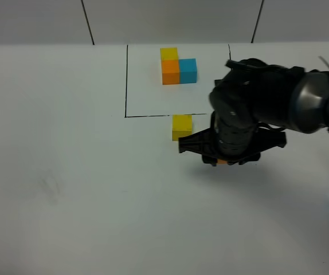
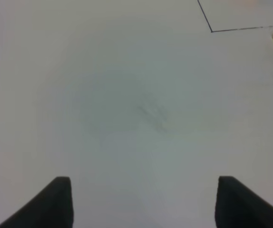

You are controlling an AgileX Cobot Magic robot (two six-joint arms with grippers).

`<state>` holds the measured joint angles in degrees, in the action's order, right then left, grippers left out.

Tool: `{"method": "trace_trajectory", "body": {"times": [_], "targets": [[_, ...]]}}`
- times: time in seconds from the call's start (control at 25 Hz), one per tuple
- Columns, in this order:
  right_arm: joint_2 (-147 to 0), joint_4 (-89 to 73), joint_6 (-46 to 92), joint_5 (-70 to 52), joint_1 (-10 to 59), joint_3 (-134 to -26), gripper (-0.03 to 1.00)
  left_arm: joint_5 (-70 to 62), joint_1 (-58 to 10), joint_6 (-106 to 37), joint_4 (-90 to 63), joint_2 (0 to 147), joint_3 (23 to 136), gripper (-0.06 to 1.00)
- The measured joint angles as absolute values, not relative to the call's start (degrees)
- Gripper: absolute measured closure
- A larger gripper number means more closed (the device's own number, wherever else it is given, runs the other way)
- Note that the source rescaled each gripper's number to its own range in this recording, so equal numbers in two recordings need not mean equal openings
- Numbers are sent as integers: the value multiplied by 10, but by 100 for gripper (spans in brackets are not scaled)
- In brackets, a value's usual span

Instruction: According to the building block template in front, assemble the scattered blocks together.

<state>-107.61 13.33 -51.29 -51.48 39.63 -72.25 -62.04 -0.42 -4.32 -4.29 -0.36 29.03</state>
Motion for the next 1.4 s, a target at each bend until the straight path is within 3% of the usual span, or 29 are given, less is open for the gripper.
{"method": "trace_trajectory", "body": {"times": [0.4,1.4], "targets": [[-1205,112,-528,-488,443,-848,97,-620,-4,-43,-43,-4,290,51],[-1258,180,-565,-444,443,-855,97,-620,-4,-43,-43,-4,290,51]]}}
